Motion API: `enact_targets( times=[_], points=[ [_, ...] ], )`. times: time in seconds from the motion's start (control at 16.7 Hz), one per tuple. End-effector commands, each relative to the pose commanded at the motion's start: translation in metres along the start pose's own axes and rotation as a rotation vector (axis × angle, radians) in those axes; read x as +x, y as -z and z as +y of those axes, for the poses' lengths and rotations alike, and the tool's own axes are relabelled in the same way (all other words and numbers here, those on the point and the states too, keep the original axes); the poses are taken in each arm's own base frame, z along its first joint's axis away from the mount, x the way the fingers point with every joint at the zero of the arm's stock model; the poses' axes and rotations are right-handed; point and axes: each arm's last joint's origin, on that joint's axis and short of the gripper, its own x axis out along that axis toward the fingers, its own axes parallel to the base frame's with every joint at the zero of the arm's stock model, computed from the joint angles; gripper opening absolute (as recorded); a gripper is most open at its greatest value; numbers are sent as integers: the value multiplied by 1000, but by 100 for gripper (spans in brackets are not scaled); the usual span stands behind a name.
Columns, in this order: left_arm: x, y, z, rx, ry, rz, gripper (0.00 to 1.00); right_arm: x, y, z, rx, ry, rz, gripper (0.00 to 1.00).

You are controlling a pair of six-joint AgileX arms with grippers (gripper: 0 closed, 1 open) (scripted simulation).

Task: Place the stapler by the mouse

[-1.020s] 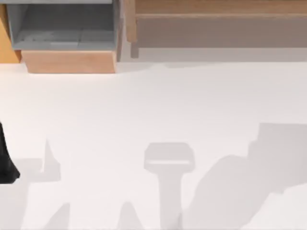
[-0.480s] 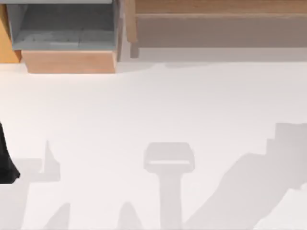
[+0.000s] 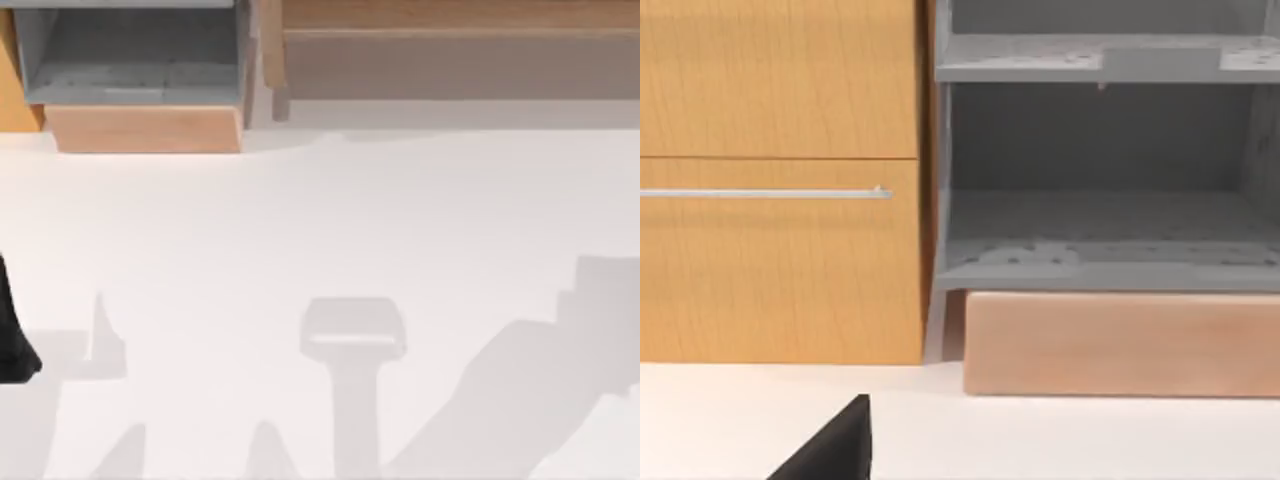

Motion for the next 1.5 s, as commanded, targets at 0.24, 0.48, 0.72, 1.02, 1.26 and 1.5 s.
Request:
enact_targets(
  times=[0.24, 0.48, 0.72, 1.02, 1.26, 1.5],
  points=[
    [0, 0, 0, 0, 0, 0, 100, 0, 0, 0, 0, 0, 0, 10],
    [0, 0, 0, 0, 0, 0, 100, 0, 0, 0, 0, 0, 0, 0],
    [0, 0, 0, 0, 0, 0, 100, 0, 0, 0, 0, 0, 0, 0],
    [0, 0, 0, 0, 0, 0, 100, -11, -1, 0, 1, 1, -7, 0],
    [0, 0, 0, 0, 0, 0, 100, -29, 0, 0, 0, 0, 1, 0],
    [0, 0, 0, 0, 0, 0, 100, -29, 0, 0, 1, 0, 3, 0]
  ],
)
